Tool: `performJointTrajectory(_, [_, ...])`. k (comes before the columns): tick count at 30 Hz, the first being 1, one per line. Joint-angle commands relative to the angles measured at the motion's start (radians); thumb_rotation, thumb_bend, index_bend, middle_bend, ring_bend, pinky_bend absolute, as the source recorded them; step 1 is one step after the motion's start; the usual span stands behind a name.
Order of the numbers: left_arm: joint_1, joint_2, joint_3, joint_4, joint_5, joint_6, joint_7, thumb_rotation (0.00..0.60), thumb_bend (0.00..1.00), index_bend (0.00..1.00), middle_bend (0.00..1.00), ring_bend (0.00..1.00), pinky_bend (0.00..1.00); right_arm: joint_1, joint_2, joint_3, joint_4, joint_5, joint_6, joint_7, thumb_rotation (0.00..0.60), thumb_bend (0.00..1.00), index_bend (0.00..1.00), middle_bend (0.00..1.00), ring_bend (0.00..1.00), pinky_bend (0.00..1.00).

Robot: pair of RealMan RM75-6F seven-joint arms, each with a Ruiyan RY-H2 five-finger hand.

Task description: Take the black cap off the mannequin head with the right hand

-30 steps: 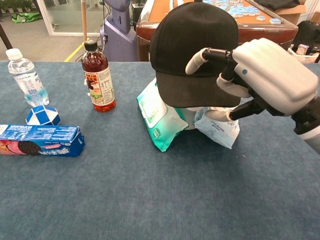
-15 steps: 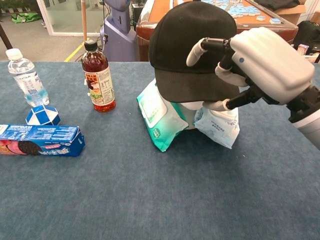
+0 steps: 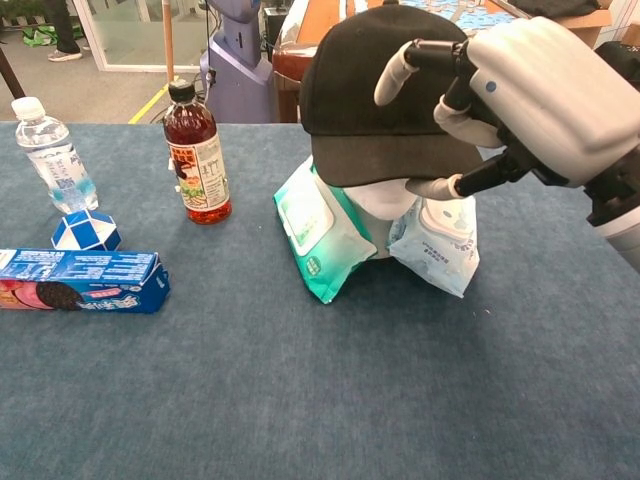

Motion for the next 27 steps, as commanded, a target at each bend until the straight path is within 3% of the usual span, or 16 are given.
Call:
performJointTrajectory(1, [0.0, 0.0, 0.0, 0.0, -0.001, 0.0, 0.0, 0.6, 0.17, 0.22, 0.31, 0.23, 0.45, 0.002, 0.005, 0.004, -0.018, 0.003, 0.0, -0.017, 0.6, 0.03, 0.43, 1.0, 0.95, 1.0])
performJointTrajectory(16, [0.0, 0.005, 0.001, -0.006, -0.002, -0.005, -0.001, 0.6, 0.17, 0.22, 0.31, 0.23, 0.45, 0.014, 0.036, 0.017, -0.111, 0.014, -0.024, -0.075, 0.6, 0.15, 0.48, 1.0, 0.97, 1.0])
performJointTrajectory(27, [-0.001, 0.005, 0.002, -0.008, -0.003, -0.008, 0.003, 0.6, 0.18, 0.22, 0.31, 0.23, 0.45, 0.013, 0.048, 0.019, -0.138, 0.03, -0.036, -0.077, 0.6, 0.26, 0.56, 1.0, 0.98, 1.0])
